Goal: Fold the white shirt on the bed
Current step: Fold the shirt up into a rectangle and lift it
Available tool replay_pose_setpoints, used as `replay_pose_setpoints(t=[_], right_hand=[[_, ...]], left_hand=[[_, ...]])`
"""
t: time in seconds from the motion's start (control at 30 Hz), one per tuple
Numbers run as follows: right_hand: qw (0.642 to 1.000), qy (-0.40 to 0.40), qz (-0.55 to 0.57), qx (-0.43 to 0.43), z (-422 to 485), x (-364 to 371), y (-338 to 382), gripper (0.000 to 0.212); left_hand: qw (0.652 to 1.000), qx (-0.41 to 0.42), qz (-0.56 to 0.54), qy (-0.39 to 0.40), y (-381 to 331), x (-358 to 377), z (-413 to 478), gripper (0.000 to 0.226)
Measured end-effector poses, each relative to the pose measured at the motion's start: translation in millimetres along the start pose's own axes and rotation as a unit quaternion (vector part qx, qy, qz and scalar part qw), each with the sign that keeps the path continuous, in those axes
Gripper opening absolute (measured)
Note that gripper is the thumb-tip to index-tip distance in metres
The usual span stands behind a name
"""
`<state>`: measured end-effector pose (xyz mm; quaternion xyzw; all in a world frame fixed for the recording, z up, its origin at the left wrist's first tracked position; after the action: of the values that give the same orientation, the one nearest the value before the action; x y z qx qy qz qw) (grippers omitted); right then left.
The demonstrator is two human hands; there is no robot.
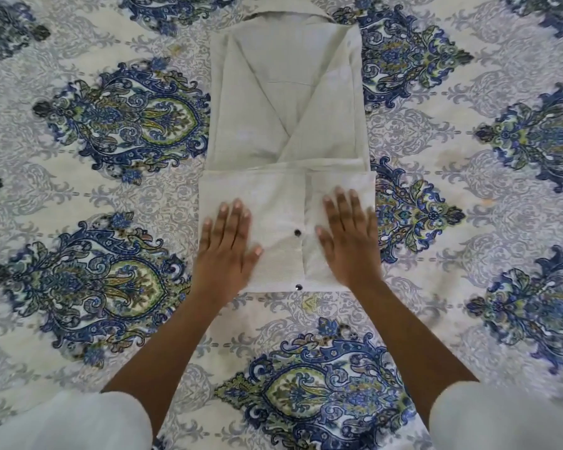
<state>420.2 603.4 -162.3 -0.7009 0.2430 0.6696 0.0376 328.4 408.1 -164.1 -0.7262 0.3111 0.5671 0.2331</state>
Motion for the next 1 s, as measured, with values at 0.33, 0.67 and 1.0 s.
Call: replay_pose_setpoints(t=[0.33, 0.67, 1.0], right_hand=[[0.999, 0.025, -0.026, -0.037, 5.4, 3.0, 12.0, 0.055], [0.998, 0.059, -0.033, 0.014, 53.1, -10.1, -6.5, 0.057], [0.999, -0.022, 0.025, -0.020, 29.9, -54.9, -46.8, 0.065]], left_hand=[[0.993, 0.102, 0.026, -0.043, -35.9, -24.1, 31.2, 0.064], [1.000, 0.000, 0.012, -0.021, 7.5, -15.6, 62.4, 0.067], [0.987, 0.111, 0.019, -0.111, 73.2, -40.3, 39.6, 0.063]])
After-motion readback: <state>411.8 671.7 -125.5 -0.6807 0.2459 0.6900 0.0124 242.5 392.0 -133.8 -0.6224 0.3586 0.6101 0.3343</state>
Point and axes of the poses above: each hand's wrist, its own z-axis towards the middle knuckle, its own x-axis out of the palm, y = z × x, the point moved 6 cm from there along z, towards the middle knuckle, and after that the axes turned 6 degrees about z, right-handed, at the moved point
